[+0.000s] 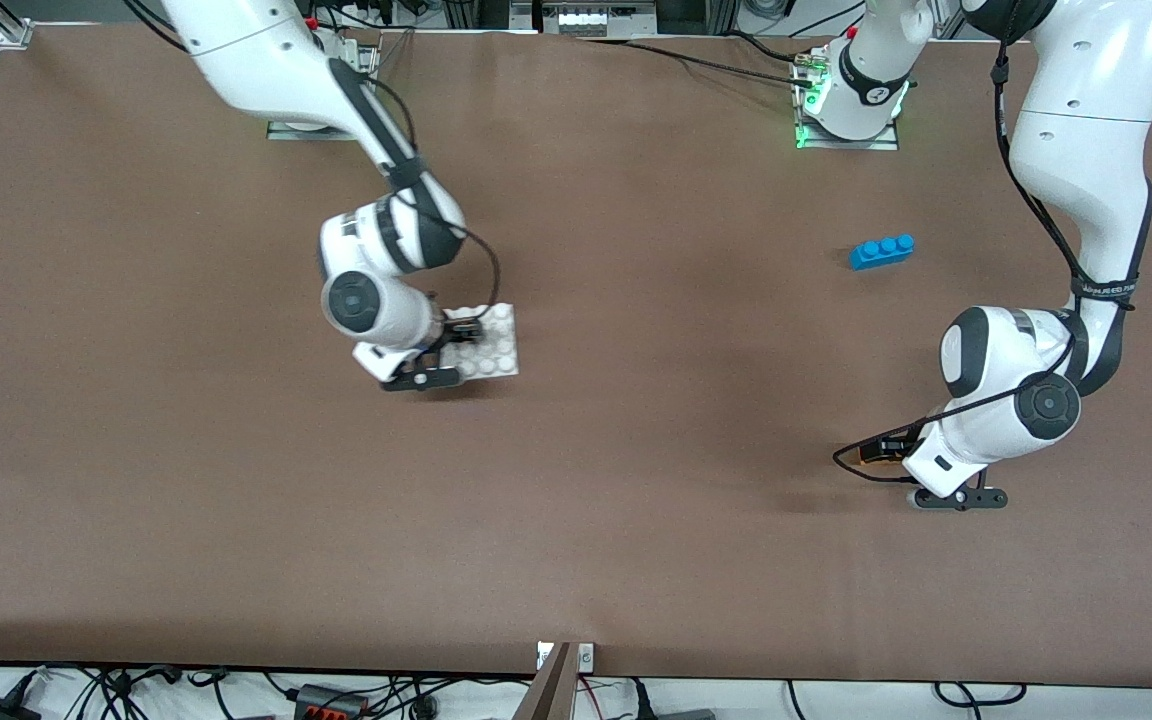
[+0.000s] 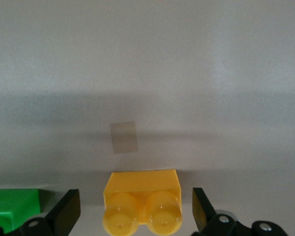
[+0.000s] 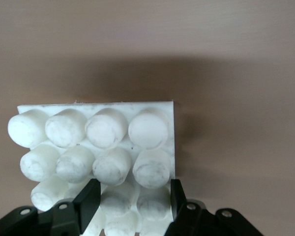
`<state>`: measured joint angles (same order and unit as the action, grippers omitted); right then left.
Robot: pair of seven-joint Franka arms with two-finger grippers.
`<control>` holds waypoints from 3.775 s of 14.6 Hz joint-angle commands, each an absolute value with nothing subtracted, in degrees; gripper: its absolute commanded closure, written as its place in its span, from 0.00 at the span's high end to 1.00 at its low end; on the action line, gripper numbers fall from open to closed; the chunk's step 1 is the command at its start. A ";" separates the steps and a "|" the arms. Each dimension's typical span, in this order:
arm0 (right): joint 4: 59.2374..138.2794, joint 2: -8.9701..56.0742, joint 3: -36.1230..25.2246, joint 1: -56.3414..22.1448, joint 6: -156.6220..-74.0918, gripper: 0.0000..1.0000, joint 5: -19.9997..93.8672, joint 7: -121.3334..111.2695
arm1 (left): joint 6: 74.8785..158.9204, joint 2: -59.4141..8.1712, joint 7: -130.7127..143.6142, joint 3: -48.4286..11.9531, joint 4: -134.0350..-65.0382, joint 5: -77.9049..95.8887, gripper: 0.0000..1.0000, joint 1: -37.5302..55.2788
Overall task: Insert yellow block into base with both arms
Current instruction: 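Slide the white base plate toward the table middle with the right gripper, then release the plate with the right gripper while the left gripper lifts the block, then carry the yellow block over the plate while the right gripper returns to rest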
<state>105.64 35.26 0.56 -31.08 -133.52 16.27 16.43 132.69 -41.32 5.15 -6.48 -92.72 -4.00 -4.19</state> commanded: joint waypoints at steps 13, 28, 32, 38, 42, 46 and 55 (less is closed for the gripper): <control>82.81 50.46 -0.09 -46.67 -134.30 1.00 16.61 38.75 | 135.96 -40.17 4.39 -6.94 -95.80 -4.04 0.87 -4.22; 82.18 23.66 -3.52 -26.03 -93.44 1.00 -2.63 9.52 | 136.14 -39.90 4.04 -7.64 -96.42 -4.13 0.57 -3.87; 82.18 19.17 -3.52 -21.01 -90.72 1.00 -2.81 3.52 | 132.21 -37.97 4.92 -11.41 -95.63 -4.04 0.50 -3.69; 82.79 10.57 -3.87 -11.98 -83.59 1.00 -3.52 -4.65 | 120.60 -37.44 13.09 -22.75 -88.95 -3.96 0.45 -3.60; 91.71 0.91 -3.61 -2.74 -86.39 1.00 -2.64 -4.66 | 117.61 -37.27 22.02 -28.47 -89.03 -4.65 0.46 -2.38; 94.84 -2.90 -2.73 1.49 -86.66 1.00 2.52 -4.74 | 117.42 -35.69 31.62 -28.04 -89.56 -4.83 0.46 5.42; 93.87 -2.55 -0.09 1.93 -85.69 1.00 -0.26 -4.75 | 134.46 -25.92 33.66 -19.25 -107.67 -1.32 0.40 21.70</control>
